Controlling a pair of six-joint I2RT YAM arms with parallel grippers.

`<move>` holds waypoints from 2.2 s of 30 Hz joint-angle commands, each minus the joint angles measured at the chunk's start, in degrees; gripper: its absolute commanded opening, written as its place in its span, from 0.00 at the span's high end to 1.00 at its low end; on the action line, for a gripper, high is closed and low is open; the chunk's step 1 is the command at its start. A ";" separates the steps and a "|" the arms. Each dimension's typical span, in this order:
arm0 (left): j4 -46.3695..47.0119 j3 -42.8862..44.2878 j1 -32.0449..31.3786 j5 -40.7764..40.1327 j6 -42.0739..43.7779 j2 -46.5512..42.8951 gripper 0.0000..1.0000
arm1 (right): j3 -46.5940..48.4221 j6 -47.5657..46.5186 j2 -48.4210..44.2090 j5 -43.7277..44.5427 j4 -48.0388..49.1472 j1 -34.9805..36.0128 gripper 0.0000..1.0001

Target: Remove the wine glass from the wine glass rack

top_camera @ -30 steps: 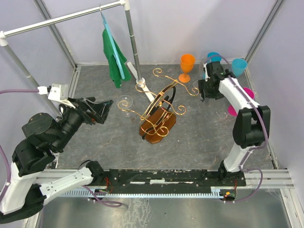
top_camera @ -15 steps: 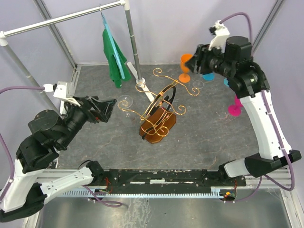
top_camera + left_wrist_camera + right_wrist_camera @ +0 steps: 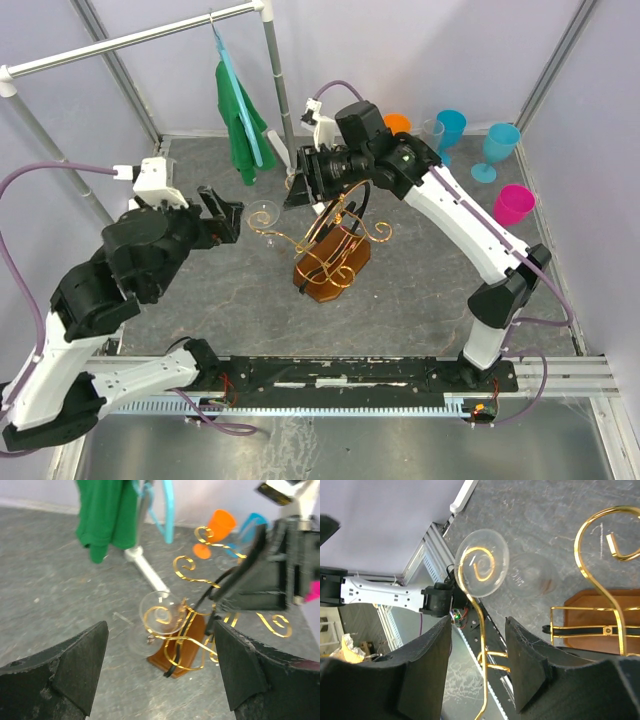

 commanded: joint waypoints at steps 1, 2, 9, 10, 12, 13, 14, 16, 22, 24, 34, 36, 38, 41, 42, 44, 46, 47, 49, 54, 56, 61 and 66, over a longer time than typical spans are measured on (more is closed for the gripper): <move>-12.08 5.65 0.10 -12.02 -8.38 4.67 0.09 | 3.51 1.31 -1.91 0.10 0.35 1.50 0.45; -13.95 6.61 0.07 -12.67 -9.24 5.76 0.10 | 2.94 1.25 -2.38 0.35 0.65 1.59 0.44; -13.74 4.57 0.09 -10.31 -12.62 7.26 0.45 | 3.95 -1.51 -6.13 5.52 -1.06 1.53 0.41; -12.25 3.79 0.09 -8.52 -12.71 6.76 0.48 | 3.64 -1.62 -6.63 5.64 -1.19 1.47 0.41; -9.86 2.66 0.18 -5.54 -13.43 6.22 0.53 | 2.46 -1.80 -7.74 6.02 -1.23 1.47 0.41; -8.85 2.43 0.18 -3.93 -13.72 6.24 0.54 | 1.75 -1.89 -8.40 6.21 -1.18 1.45 0.41; -7.94 2.18 0.23 -2.29 -14.11 6.39 0.55 | 1.04 -1.89 -9.14 6.40 -1.08 1.46 0.41; -6.02 1.79 0.38 1.84 -14.13 7.21 0.57 | -0.63 -2.02 -10.70 7.13 -0.72 1.46 0.40; 4.59 0.46 1.86 19.03 -10.79 10.46 0.55 | -3.38 -3.02 -14.62 9.36 -0.93 1.38 0.40; 6.62 1.19 4.06 23.75 -9.76 12.22 0.53 | -3.90 -3.32 -15.41 9.64 -1.09 1.21 0.40; 4.82 9.82 37.35 52.01 -7.81 17.64 0.54 | -4.38 -5.39 -18.34 11.48 -3.44 -0.83 0.39; 2.48 11.12 39.67 53.43 -6.57 19.06 0.52 | -4.49 -5.57 -18.80 11.53 -3.59 -1.42 0.39; 2.04 9.20 41.27 54.81 -6.24 19.40 0.53 | -4.72 -5.63 -19.22 11.49 -3.40 -1.85 0.39; 3.96 4.59 42.91 55.50 -6.87 17.35 0.54 | -5.65 -5.53 -19.72 11.49 -2.96 -2.12 0.39; 3.95 3.61 43.33 55.70 -6.68 17.00 0.54 | -5.92 -5.52 -19.86 11.49 -2.95 -2.17 0.38; 3.70 1.93 43.79 56.35 -6.35 16.71 0.56 | -6.07 -5.62 -19.99 11.49 -3.02 -2.41 0.38; 5.01 -0.84 44.41 57.62 -6.74 15.90 0.57 | -6.17 -5.63 -20.03 11.48 -2.88 -2.56 0.38; 5.66 -2.70 44.82 58.25 -7.04 15.60 0.57 | -6.18 -5.61 -20.04 11.41 -2.79 -2.55 0.38; 6.75 -4.61 45.23 59.57 -7.45 15.18 0.57 | -6.12 -5.58 -20.02 11.40 -2.86 -2.62 0.38; 6.98 -6.68 45.83 60.03 -6.92 15.01 0.57 | -6.54 -5.64 -20.55 11.49 -2.94 -2.84 0.38; 7.82 -7.99 46.08 60.41 -7.20 14.62 0.57 | -6.70 -5.60 -20.74 11.58 -2.78 -2.92 0.38; 10.04 -10.68 46.41 63.28 -8.48 14.00 0.57 | -6.48 -5.71 -20.96 11.84 -3.18 -3.19 0.38; 12.35 -13.47 46.41 65.52 -10.16 13.42 0.59 | -6.58 -5.81 -21.25 11.93 -3.32 -3.62 0.38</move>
